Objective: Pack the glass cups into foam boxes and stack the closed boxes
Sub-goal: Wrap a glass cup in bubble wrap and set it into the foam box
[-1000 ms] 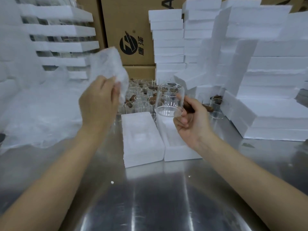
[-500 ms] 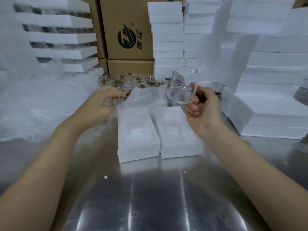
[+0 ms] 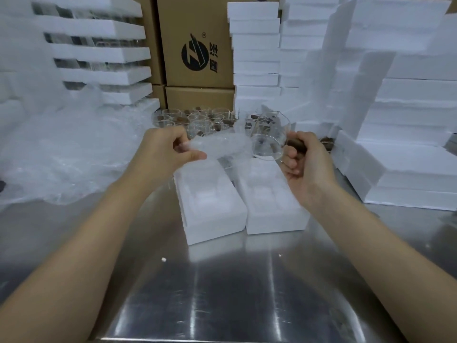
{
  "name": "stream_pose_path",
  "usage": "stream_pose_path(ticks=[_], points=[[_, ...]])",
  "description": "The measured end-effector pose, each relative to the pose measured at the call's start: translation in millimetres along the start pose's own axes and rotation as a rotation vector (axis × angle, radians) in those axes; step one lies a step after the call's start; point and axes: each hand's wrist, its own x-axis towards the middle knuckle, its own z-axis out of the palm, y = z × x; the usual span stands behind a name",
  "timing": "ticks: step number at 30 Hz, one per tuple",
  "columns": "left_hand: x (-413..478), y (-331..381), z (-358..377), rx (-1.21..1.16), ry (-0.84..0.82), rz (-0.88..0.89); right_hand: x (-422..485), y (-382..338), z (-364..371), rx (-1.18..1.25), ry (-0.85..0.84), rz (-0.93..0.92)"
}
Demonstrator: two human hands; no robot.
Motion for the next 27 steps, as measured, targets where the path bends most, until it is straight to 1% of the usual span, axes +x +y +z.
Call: stream_pose_path(ticks=[2, 4, 7, 9, 10, 11, 13, 15, 18, 20, 24, 26, 27], points=[[-0.6, 4.4, 3.4, 0.044, -0.016, 0.021, -1.7, 1.0, 1.8, -0.034, -0.022, -0.007], [-1.1, 8.9, 6.7, 0.004, -0.038, -0.004, -4.3, 1.0, 4.5, -0.040, -0.079, -0.016], [-2.5, 12.7, 12.3, -0.128, -0.018, -0.075, -8.5, -2.3, 9.1, -0.042, -0.288, -0.019], [-4.4, 19.4, 15.5, -0.173, 0.050, -0.075, -12.4, -3.9, 11.8, -0.140, -0.443, -0.002], [-5.3, 21.6, 17.3, -0.168, 0.085, -0.053, -14.7, -3.2, 13.4, -0.214, -0.494, 0.014], [-6.3, 23.2, 19.6, -0.166, 0.113, -0.030, -16.6, -0.9, 15.0, -0.302, -0.509, 0.028], [-8.2, 25.6, 22.1, -0.149, 0.152, 0.011, -21.0, 6.6, 17.8, -0.479, -0.444, 0.048], [-8.8, 27.1, 21.8, -0.139, 0.183, 0.046, -23.6, 13.2, 19.6, -0.545, -0.324, 0.091], [-9.9, 30.8, 21.9, -0.187, 0.156, 0.076, -22.2, 12.7, 18.8, -0.429, -0.197, 0.180], [-12.0, 33.2, 24.2, -0.222, 0.109, 0.106, -20.3, 9.5, 17.8, -0.306, -0.167, 0.217], [-14.8, 36.3, 29.0, -0.267, 0.061, 0.134, -21.1, 10.2, 19.4, -0.086, -0.151, 0.285], [-14.5, 37.2, 28.7, -0.279, 0.051, 0.144, -19.7, 11.6, 18.2, -0.030, -0.182, 0.330], [-14.7, 38.0, 28.8, -0.271, 0.036, 0.164, -18.5, 12.4, 17.1, -0.033, -0.227, 0.339]])
